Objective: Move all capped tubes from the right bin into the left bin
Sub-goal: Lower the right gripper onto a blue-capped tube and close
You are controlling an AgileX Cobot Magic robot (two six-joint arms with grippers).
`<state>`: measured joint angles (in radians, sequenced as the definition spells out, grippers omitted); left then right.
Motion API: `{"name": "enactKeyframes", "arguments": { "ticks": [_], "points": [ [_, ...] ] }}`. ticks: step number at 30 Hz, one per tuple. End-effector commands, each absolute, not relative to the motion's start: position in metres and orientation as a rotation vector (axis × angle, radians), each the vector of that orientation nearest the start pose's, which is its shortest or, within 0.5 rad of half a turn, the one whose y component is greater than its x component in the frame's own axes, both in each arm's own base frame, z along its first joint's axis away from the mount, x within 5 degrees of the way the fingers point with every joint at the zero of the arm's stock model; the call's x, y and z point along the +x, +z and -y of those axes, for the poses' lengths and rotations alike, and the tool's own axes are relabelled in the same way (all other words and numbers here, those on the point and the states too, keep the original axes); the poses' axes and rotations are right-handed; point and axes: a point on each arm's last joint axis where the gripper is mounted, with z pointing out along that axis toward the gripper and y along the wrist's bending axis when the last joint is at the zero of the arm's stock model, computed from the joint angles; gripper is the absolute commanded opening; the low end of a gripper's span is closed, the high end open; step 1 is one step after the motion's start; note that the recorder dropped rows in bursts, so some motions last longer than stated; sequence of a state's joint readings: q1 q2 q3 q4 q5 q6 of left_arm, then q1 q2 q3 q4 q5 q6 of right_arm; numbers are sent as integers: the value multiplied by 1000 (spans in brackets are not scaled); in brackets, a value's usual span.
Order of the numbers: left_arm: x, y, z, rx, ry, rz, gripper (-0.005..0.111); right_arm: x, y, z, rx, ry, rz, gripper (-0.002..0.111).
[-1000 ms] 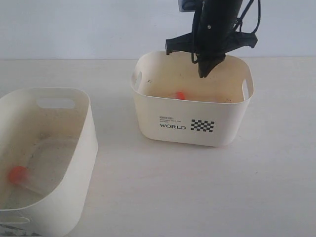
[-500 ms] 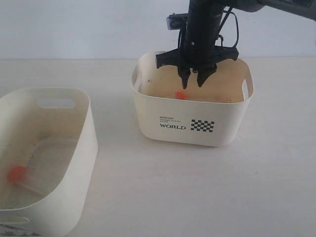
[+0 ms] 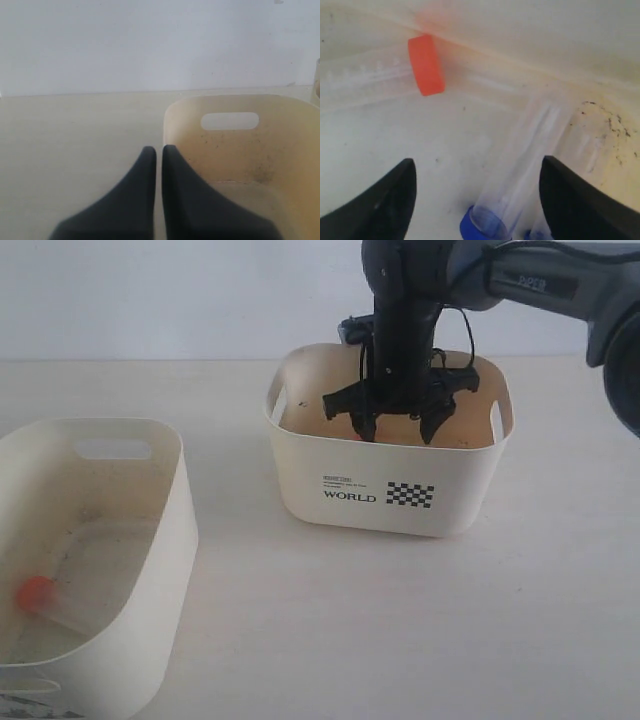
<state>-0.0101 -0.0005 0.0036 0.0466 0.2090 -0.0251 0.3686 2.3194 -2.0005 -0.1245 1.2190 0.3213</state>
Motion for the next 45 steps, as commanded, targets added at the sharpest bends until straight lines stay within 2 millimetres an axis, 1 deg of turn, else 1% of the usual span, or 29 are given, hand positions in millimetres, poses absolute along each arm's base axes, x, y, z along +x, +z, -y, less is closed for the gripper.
{"name": "enactKeyframes", "arguments": {
  "ticks": [1, 2, 6, 9, 15, 29, 32, 40, 42, 43, 45],
  "points": [
    [56, 194, 0, 12, 11, -1693, 4, 454, 163, -162, -138, -159, -3003, 66],
    [56, 194, 0, 12, 11, -1693, 4, 455, 157, -162, -140, -166, -3014, 66],
    [56, 194, 0, 12, 11, -1693, 4, 455, 143, -164, -128, -149, -3052, 66],
    [56, 194, 0, 12, 11, -1693, 4, 453, 136, -168, -105, -99, -3079, 66],
    [56, 194, 0, 12, 11, -1693, 4, 450, 135, -176, -57, 40, -3118, 66],
    [56, 194, 0, 12, 11, -1693, 4, 450, 135, -176, -58, 38, -3117, 66],
    [56, 194, 0, 12, 11, -1693, 4, 450, 132, -176, -58, 35, -3122, 66],
    [56, 194, 0, 12, 11, -1693, 4, 450, 111, -176, -57, 15, -3164, 65],
    [56, 194, 0, 12, 11, -1693, 4, 450, 111, -176, -57, 15, -3164, 54],
    [56, 194, 0, 12, 11, -1693, 4, 450, 111, -176, -57, 15, -3164, 43],
    [56, 194, 0, 12, 11, -1693, 4, 450, 114, -176, -67, 15, -3158, 13]
  ]
}}
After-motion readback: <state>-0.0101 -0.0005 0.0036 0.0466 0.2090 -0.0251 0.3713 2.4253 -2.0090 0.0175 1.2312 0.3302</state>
